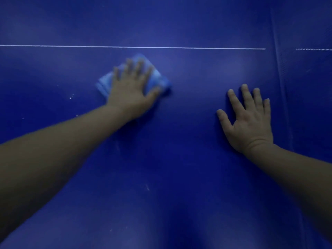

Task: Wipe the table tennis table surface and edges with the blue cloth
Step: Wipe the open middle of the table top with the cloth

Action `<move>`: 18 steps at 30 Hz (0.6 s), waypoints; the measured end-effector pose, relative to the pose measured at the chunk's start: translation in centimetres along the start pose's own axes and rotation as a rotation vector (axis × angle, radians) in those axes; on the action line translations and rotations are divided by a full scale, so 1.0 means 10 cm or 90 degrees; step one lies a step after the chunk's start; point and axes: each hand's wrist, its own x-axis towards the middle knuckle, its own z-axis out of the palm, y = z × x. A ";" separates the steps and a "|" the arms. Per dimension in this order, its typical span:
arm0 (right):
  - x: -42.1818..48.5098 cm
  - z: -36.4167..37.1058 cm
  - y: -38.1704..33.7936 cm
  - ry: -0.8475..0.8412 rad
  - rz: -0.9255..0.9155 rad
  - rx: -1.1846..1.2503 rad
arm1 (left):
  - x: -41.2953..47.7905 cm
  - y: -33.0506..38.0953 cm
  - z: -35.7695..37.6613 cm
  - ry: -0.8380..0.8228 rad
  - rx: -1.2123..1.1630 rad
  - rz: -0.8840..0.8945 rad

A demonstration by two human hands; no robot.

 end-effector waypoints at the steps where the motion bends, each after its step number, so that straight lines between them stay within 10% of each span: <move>1: 0.00 -0.01 0.00 -0.001 0.000 -0.001 | -0.30 0.20 0.07 -0.004 -0.014 0.109; 4: 0.00 -0.01 0.00 0.000 0.000 0.003 | -1.29 0.42 0.18 -0.034 -0.023 0.449; 6: 0.00 0.01 -0.01 0.003 -0.003 0.005 | -1.24 0.15 0.14 -0.030 0.013 0.484; 10: 0.01 0.03 0.00 0.008 -0.006 0.007 | -0.48 -0.22 -0.04 -0.015 -0.002 -0.022; 12: 0.01 0.02 0.01 0.014 -0.002 0.007 | -0.55 0.06 0.04 0.006 -0.006 -0.064; 18: 0.01 0.03 0.02 0.015 -0.007 0.007 | -1.80 0.45 0.23 -0.029 -0.005 0.478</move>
